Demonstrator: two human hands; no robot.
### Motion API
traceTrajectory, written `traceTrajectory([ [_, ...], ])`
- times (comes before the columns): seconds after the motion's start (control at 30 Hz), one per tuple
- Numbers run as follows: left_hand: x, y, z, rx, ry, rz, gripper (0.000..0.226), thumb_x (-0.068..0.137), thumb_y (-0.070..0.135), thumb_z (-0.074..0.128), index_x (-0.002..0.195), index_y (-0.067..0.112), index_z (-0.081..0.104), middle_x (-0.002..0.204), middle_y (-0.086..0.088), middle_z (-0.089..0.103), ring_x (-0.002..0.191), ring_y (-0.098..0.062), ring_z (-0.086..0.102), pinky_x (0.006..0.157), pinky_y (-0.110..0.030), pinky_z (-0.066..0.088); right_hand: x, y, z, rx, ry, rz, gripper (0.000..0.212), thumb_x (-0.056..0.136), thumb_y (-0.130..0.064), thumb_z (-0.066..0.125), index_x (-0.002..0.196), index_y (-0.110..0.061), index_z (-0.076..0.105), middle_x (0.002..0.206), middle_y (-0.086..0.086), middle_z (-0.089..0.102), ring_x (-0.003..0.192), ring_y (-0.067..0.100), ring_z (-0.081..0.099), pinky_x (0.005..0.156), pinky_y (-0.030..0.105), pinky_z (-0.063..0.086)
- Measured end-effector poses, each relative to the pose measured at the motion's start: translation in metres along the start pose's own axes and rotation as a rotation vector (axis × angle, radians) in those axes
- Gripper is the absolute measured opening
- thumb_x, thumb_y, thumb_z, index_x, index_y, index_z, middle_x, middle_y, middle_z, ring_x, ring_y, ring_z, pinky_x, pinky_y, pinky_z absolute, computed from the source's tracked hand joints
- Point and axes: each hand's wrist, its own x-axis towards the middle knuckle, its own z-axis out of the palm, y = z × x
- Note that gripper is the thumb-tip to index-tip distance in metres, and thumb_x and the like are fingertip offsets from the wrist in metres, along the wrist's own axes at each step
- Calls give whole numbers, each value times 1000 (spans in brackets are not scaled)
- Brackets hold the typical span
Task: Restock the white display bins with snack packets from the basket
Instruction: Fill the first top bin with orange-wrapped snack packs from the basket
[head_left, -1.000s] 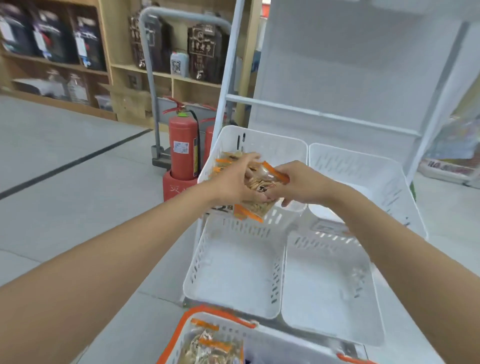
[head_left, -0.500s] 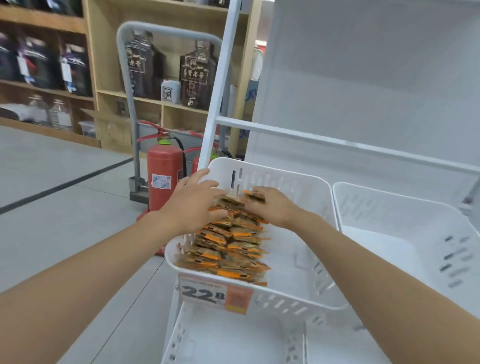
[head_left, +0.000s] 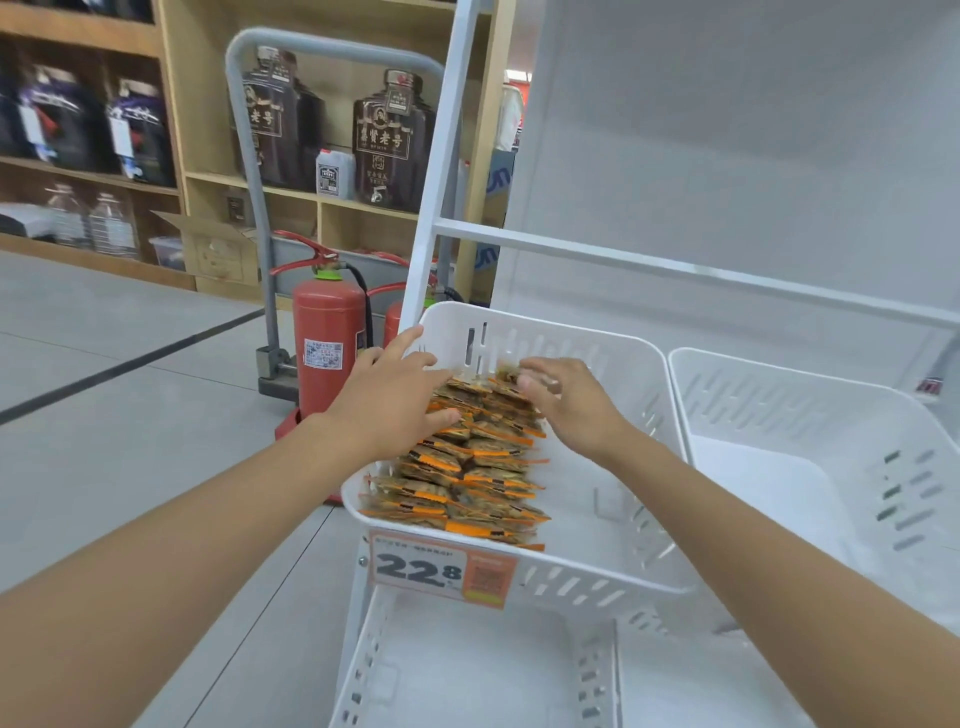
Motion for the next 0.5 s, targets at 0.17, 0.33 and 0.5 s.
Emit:
traceTrajectory([
  [0.17, 1, 0, 1, 13, 4, -5, 60, 95, 62, 41, 146, 30, 43, 155, 2, 36, 151, -19, -2, 117, -50, 15, 3, -15, 1, 36, -67, -11, 57, 87, -52, 62, 134, -19, 58, 131, 8, 54, 119, 23, 54, 103, 35, 44],
  [0.33, 2, 0, 1, -56, 44, 4, 55, 94, 57, 49, 144, 36, 43, 155, 5, 35, 151, -18, 2, 120, -53, 1, 6, -3, -4, -210, -41, -84, 24, 94, -20, 62, 115, -11, 71, 111, 14, 63, 103, 28, 59, 93, 36, 44],
  [0.5, 0, -1, -2, -50, 28, 60, 46, 95, 52, 52, 140, 45, 44, 155, 9, 34, 151, -16, 2, 120, -53, -3, 2, -7, -16, 32, -169, 49, 50, 79, -39, 77, 123, -19, 64, 117, -6, 51, 107, 11, 50, 89, 25, 40],
])
